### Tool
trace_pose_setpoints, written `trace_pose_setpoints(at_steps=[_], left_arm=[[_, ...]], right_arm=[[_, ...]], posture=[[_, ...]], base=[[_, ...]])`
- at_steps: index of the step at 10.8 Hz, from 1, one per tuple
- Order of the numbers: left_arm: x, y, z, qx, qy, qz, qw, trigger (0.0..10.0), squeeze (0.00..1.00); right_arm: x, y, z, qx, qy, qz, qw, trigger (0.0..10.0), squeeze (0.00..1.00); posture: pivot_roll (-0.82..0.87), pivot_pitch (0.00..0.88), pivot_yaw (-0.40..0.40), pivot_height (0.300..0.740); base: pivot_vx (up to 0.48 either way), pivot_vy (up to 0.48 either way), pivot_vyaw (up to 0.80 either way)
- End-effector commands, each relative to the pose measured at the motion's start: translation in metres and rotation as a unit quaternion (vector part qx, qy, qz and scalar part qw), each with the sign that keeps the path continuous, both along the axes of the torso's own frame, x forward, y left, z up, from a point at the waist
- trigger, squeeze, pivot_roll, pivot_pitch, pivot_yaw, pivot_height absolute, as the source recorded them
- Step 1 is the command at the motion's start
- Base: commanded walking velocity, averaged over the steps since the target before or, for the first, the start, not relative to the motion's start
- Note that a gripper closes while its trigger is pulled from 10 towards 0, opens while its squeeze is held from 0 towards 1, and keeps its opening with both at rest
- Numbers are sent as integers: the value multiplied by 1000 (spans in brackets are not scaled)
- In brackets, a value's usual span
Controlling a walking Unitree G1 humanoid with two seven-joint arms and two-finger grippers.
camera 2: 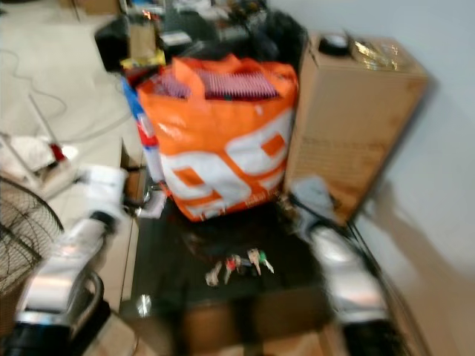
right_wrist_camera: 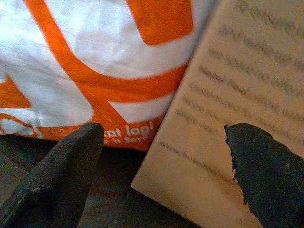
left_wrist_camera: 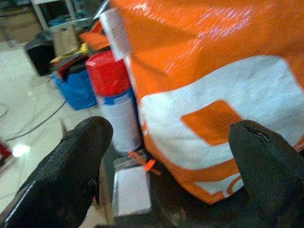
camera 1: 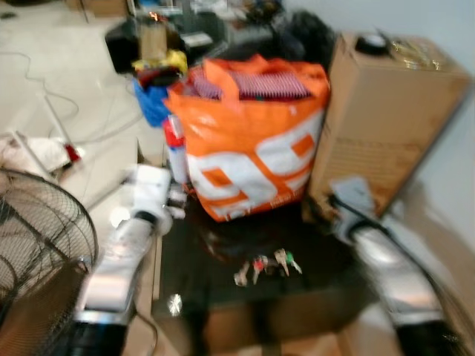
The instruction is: Hang keys on a hook
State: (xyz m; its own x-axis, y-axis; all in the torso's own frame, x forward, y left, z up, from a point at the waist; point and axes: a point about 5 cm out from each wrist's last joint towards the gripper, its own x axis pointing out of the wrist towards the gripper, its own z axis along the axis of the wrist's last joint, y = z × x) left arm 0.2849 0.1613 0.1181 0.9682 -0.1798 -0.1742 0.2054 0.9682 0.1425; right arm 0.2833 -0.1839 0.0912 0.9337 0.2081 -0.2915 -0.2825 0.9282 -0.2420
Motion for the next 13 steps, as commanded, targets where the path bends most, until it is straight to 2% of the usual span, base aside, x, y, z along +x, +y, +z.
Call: trace_pose_setpoints(at_steps=[1, 2, 3, 4, 5, 6, 8, 10, 11, 13], left_arm=[[0, 5, -2, 16, 8, -5, 1000, 10000, 1000], [0, 2, -6, 33, 17, -30, 999, 10000, 1000], [0, 0, -8, 44, 23, -50, 998, 10000, 1000], [1, -2, -12, 64, 36, -99, 992, 10000, 1000], [-3, -3, -18, 103, 50, -162, 980, 10000, 1000], [-7, -2, -23, 119, 65, -204, 970, 10000, 1000], [-14, -1, -35, 161, 100, -273, 943, 10000, 1000], [-17, -1, -43, 176, 118, -311, 926, 10000, 1000], [-18, -2, -45, 181, 121, -323, 921, 10000, 1000], [-30, -10, -55, 176, 140, -366, 903, 10000, 1000]], right_arm=[[-2, 13, 7, 5, -2, 71, 997, 10000, 380], [-6, 13, 7, -22, 18, 132, 991, 10000, 0], [-7, 12, 7, -46, 23, 160, 986, 10000, 0], [-7, 12, 7, -91, 38, 220, 971, 10000, 0], [-6, 19, 4, -113, 52, 267, 956, 10000, 0], [-3, 26, 2, -125, 62, 297, 945, 10000, 0], [4, 39, -9, -166, 104, 351, 916, 10000, 0], [0, 50, -24, -173, 144, 390, 893, 10000, 0], [-1, 53, -32, -176, 159, 397, 886, 10000, 0], [0, 61, -47, -168, 174, 385, 891, 10000, 0]], posture=[[-82, 0, -1, 740], [-89, 0, 3, 740], [-93, 0, 4, 740], [-97, 0, 5, 740], [-109, 0, 11, 740], [-112, 0, 12, 740], [-111, 0, 2, 740], [-120, 0, -3, 740], [-120, 0, -5, 740], [-133, 0, -10, 740]], base=[[0, 0, 0], [0, 0, 0], [0, 0, 0], [0, 0, 0], [0, 0, 0], [0, 0, 0], [0, 0, 0], [0, 0, 0], [0, 0, 0], [0, 0, 0]])
